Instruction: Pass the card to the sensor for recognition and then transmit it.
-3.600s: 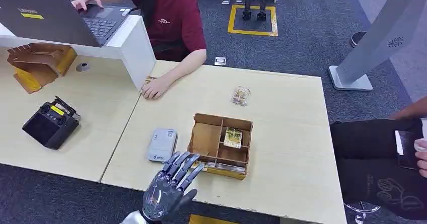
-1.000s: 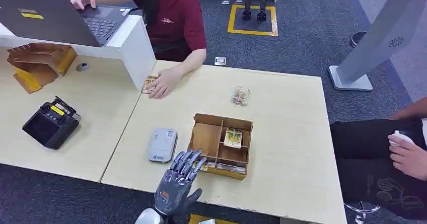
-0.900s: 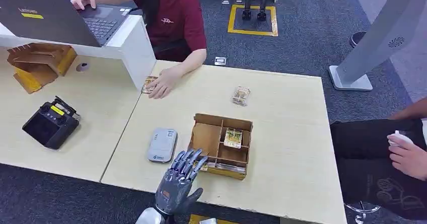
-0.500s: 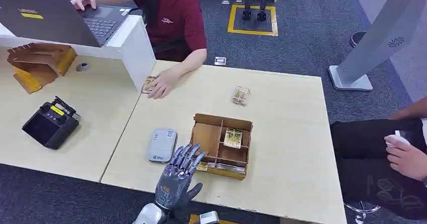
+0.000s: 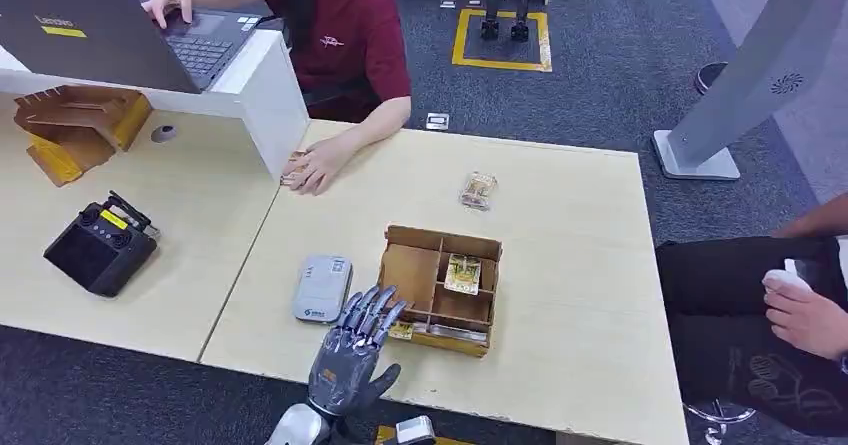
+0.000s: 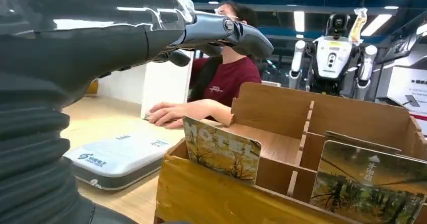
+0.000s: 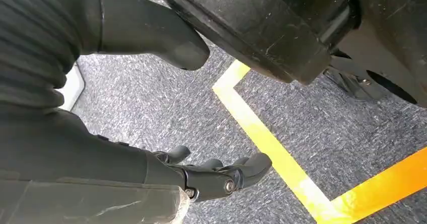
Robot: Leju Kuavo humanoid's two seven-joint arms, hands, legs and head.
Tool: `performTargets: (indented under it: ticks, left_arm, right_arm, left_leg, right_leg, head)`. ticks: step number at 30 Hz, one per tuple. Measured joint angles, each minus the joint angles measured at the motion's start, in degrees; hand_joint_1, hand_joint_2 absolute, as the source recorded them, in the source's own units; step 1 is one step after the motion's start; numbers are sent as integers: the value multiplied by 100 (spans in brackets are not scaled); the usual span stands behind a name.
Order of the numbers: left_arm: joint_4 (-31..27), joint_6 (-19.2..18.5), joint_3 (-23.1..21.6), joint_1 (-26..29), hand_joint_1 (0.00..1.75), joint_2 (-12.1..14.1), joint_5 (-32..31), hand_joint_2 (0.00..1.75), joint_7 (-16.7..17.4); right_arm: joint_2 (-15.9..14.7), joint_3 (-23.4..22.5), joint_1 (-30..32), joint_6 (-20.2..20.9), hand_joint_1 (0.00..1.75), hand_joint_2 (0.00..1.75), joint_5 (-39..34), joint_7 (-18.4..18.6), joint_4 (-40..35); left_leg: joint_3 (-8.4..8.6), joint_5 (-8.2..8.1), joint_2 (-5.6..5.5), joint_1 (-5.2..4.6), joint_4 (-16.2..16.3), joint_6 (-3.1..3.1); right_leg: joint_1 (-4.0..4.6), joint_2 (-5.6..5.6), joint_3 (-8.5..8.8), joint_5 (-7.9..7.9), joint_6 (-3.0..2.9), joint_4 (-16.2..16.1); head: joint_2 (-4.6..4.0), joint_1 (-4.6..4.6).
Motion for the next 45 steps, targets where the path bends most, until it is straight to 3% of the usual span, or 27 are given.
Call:
performTargets:
  ticks: [3, 4, 5, 34, 40, 45]
  left_arm:
    - [55, 0, 42, -10, 3, -7, 37, 175, 2]
    - [63, 0, 53, -10, 161, -7, 37, 175, 4]
    - [77, 0, 61, -14, 175, -7, 39, 175, 4]
    - [332, 2, 505, -89, 175, -153, 566, 175, -584]
    - [242, 7, 625, -52, 175, -254, 1253, 175, -1132]
    - [-545, 7, 428, -100, 175, -99, 1874, 175, -533]
  right_arm:
    - [2, 0, 0, -2, 0, 175, 7, -2, 0]
    - [2, 2, 0, -2, 0, 175, 9, -4, 0]
    - [2, 2, 0, -2, 0, 175, 11, -4, 0]
    - [15, 0, -3, -17, 0, 175, 59, -37, -2]
    - [17, -35, -2, -17, 0, 175, 57, -52, -2]
    - [17, -63, 1, -24, 0, 175, 57, -81, -2]
  left_leg:
    - [0, 0, 0, 0, 0, 0]
    - [0, 0, 0, 0, 0, 0]
    - [0, 0, 0, 0, 0, 0]
    - [1, 0, 0, 0, 0, 0]
    - [1, 0, 0, 0, 0, 0]
    - [1, 1, 0, 3, 1, -1]
  right_leg:
    - [0, 0, 0, 0, 0, 0]
    - [0, 0, 0, 0, 0, 0]
    - [0, 0, 0, 0, 0, 0]
    - [0, 0, 2, 0, 0, 0]
    - [0, 0, 1, 0, 0, 0]
    - [1, 0, -2, 0, 0, 0]
  head:
    - [0, 0]
    - [0, 0]
    - [0, 0]
    - [0, 0]
    - [0, 0]
    - [0, 0]
